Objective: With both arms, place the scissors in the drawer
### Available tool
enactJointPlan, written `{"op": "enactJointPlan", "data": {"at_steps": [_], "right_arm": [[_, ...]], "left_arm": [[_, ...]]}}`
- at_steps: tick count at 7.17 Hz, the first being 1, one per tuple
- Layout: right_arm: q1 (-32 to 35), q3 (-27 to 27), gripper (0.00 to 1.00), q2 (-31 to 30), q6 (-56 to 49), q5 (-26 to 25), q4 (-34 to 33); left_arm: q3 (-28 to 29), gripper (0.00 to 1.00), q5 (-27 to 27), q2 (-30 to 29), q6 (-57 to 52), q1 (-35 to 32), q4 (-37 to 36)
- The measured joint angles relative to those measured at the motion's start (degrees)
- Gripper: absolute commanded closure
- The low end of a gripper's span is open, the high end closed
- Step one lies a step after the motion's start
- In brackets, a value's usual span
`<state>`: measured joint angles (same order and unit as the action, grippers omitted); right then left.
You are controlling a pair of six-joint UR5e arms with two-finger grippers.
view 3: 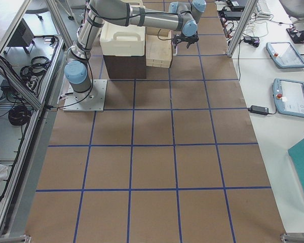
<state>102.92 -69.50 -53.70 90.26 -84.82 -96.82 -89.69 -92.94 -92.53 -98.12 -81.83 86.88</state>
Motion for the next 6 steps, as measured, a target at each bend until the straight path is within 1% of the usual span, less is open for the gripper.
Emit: {"op": "enactJointPlan", "data": {"at_steps": [4, 6], "right_arm": [[-0.04, 1.74, 0.0, 1.18, -0.68, 0.01, -0.04], [-0.08, 1.79, 0.0, 0.09, -0.62, -0.07, 0.87]], "left_arm": [[-0.04, 1.0, 0.01, 0.32, 0.03, 0.0, 0.09], [-0.05, 1.0, -0.18, 0.24, -0.01, 0.0, 0.09]]}}
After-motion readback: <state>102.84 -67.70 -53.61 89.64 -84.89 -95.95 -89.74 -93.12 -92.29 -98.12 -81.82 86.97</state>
